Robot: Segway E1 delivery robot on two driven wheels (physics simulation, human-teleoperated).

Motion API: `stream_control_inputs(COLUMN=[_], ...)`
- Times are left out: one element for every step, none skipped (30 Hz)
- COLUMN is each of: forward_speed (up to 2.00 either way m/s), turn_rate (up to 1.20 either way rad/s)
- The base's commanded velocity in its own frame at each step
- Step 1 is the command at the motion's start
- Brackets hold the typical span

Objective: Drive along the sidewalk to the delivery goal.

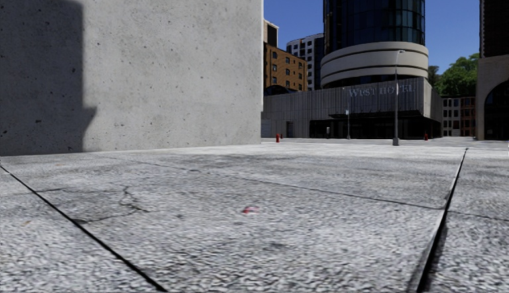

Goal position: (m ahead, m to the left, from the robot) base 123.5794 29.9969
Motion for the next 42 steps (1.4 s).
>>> stream_control_inputs(forward_speed=[2.0, 2.0, 2.0, 2.0, 2.0, 2.0, 2.0, 2.0, 2.0, 2.0, 2.0, 2.0, 2.0, 2.0, 2.0, 2.0, 2.0, 2.0, 2.0, 2.0, 2.0, 2.0, 2.0, 2.0, 2.0, 2.0, 2.0, 2.0, 2.0, 2.0, 2.0, 2.0, 2.0, 2.0, 2.0, 2.0, 2.0, 2.0, 2.0, 2.0, 2.0, 2.0], turn_rate=[-0.23, -0.23, -0.23, -0.23, -0.23, -0.23, -0.23, -0.23, -0.23, -0.23, -0.23, -0.23, -0.23, -0.23, -0.23, -0.23, -0.23, -0.23, -0.23, -0.23, -0.23, -0.23, -0.23, -0.23, -0.23, -0.23, -0.23, -0.21, -0.1, 0.0, 0.0, 0.0, 0.0, 0.0, 0.0, 0.0, 0.0, 0.0, 0.0, 0.0, 0.0, 0.0])
